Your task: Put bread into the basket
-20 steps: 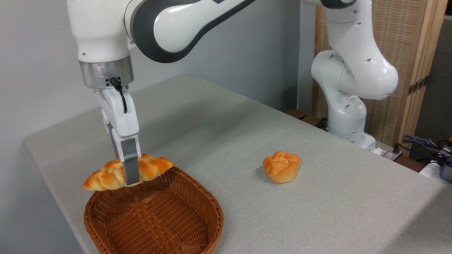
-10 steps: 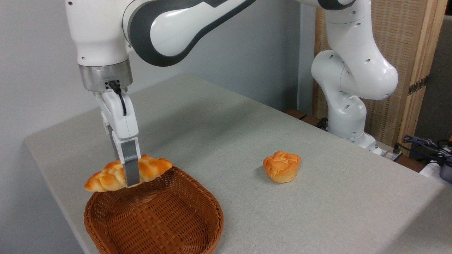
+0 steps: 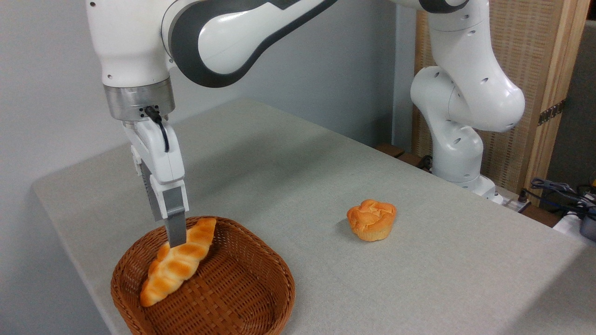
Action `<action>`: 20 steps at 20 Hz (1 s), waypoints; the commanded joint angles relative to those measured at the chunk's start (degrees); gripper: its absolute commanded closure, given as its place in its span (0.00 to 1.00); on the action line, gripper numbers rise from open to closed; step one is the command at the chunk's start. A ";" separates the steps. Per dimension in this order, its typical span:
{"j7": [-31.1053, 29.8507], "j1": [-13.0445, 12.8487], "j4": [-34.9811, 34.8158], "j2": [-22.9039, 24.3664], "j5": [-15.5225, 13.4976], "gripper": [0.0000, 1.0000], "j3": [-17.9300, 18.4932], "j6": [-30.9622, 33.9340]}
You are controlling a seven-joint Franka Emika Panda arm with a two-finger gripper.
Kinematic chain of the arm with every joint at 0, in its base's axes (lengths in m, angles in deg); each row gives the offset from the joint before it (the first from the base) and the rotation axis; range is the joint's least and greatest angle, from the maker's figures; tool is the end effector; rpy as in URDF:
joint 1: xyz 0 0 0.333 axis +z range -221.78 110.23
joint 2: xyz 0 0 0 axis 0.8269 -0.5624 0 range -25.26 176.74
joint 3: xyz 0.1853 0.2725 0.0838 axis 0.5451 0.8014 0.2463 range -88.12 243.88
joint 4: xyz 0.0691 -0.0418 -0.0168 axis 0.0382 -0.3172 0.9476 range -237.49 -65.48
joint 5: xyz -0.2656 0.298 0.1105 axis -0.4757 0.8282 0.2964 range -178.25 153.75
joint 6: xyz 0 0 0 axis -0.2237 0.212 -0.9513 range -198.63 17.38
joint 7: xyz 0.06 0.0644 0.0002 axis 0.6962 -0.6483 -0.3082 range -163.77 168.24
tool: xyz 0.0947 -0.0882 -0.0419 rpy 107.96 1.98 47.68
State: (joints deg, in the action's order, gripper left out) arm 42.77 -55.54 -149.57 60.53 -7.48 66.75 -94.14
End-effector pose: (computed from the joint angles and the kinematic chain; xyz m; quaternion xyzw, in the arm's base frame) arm 0.6779 -0.1087 0.5056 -0.8959 0.4392 -0.0595 0.0310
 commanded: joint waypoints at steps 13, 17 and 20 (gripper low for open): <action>-7.68 5.30 -6.99 15.10 -7.31 0.00 -0.92 13.84; -3.01 4.78 -9.12 17.76 -7.40 0.00 2.23 14.36; 0.84 1.01 -9.03 18.55 -7.31 0.00 7.24 16.29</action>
State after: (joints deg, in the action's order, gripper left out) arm 39.22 -51.07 -157.46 77.32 -13.61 68.79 -79.71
